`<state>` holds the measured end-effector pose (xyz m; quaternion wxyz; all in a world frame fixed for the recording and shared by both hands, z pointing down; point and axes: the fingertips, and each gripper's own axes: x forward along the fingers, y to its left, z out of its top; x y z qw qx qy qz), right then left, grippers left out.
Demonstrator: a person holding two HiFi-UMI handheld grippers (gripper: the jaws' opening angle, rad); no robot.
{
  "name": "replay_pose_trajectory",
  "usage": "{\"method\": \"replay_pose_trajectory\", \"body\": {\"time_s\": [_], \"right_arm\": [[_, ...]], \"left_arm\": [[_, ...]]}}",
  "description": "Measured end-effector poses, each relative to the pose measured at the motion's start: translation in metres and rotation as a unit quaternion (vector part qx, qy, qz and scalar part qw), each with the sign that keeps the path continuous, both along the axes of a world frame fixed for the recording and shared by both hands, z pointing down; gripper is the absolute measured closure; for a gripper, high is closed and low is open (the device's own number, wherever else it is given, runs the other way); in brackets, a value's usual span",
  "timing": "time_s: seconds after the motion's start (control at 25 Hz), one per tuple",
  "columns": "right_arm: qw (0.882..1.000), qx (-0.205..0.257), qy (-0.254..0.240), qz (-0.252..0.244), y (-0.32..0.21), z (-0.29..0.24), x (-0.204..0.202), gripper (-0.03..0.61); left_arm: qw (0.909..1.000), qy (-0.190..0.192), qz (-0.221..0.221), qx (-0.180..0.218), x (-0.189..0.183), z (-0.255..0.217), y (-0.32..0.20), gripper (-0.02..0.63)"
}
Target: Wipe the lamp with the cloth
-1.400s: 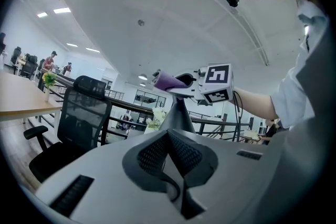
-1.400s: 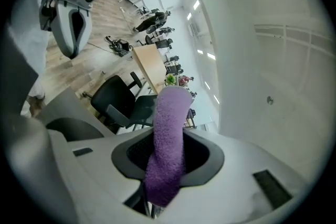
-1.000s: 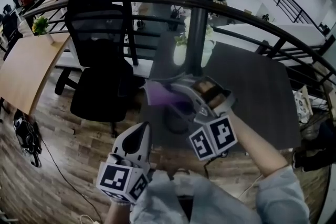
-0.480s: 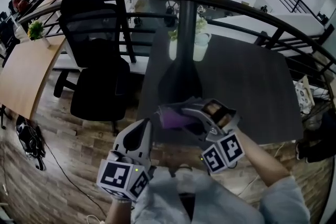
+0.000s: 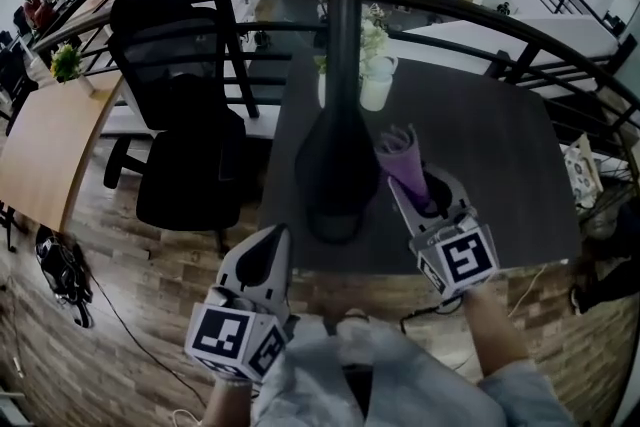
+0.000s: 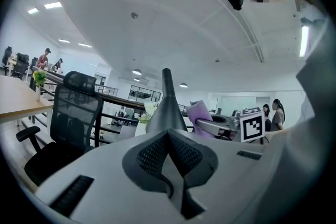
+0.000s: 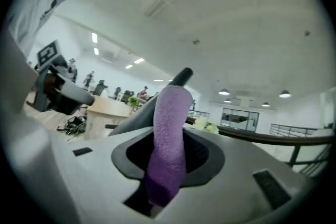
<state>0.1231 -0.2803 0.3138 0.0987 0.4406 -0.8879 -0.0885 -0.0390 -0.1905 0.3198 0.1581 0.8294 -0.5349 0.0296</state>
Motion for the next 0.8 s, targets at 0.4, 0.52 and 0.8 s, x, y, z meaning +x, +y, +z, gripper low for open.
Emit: {"method": "replay_pose_trajectory", "body": {"time_s": [0.4, 0.52, 0.8], "right_arm": [[0.995, -0.033, -0.084, 0.030, -0.011, 0.016, -0.014, 0.456], [0.996, -0.031, -0.086, 0.021, 0.006, 0.016, -0.020, 0.456], [0.998, -0.011, -0.045, -0.030, 0.041, 0.021, -0.060, 0.456]], "left_arm": [[0.9997, -0.003, -0.007, 0.023, -0.004, -0.006, 0.001, 0.601], [0.9997, -0.006, -0.008, 0.023, -0.004, -0.005, 0.001, 0.602], [0.9995, -0.006, -0.005, 0.030, -0.004, -0.010, 0.000, 0.601]]}}
